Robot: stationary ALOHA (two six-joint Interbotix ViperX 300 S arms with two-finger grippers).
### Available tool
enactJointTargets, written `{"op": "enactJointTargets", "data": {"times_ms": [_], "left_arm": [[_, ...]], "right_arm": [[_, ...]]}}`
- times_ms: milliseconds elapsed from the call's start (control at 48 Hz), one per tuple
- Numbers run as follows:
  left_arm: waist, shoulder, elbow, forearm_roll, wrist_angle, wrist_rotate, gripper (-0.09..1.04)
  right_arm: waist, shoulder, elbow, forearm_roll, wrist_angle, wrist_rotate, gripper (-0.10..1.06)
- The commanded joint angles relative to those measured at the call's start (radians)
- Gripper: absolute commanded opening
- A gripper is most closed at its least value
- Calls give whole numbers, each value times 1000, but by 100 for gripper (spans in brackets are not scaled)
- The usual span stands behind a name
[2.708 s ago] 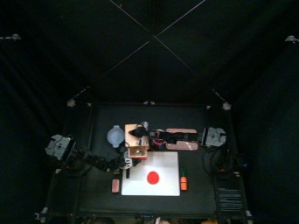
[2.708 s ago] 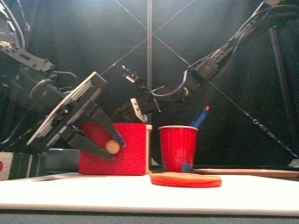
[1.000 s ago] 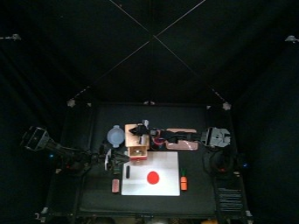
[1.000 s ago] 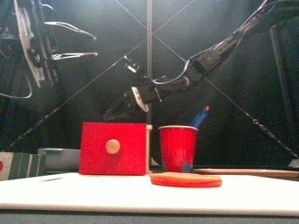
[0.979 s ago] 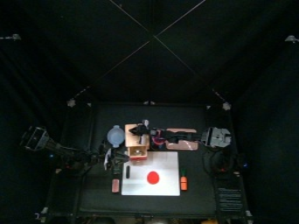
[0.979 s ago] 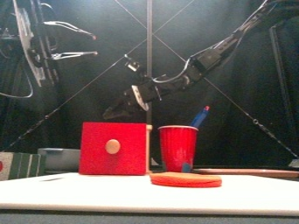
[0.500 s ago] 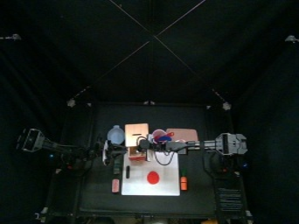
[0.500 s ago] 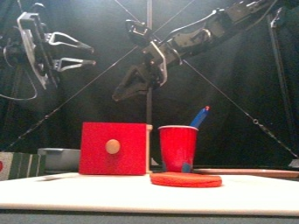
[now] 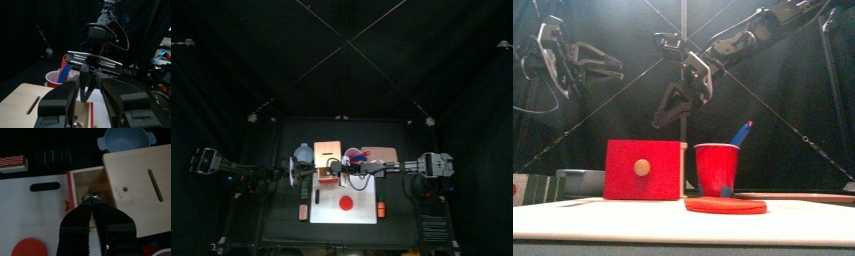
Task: Get the cutter from the drawer then cut the dough then place the extra dough in the bowl
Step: Place the cutter on the board
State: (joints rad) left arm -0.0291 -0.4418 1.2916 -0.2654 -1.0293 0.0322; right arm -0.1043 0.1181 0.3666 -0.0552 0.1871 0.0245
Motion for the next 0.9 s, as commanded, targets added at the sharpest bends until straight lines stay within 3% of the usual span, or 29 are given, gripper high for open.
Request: {"op": "enactJointTargets", "data": {"times_ms": [21, 208, 896], "left_arm": [[6, -2, -17, 0, 0, 2, 74], [6, -2, -18, -5, 5, 3, 74], [6, -2, -12, -5, 11, 0, 74]], "right_arm": [[-5, -5, -21, 11, -5, 0, 58], [-6, 31, -38, 11, -3, 0, 66], [-23, 91, -78, -28, 17, -2, 67]]}}
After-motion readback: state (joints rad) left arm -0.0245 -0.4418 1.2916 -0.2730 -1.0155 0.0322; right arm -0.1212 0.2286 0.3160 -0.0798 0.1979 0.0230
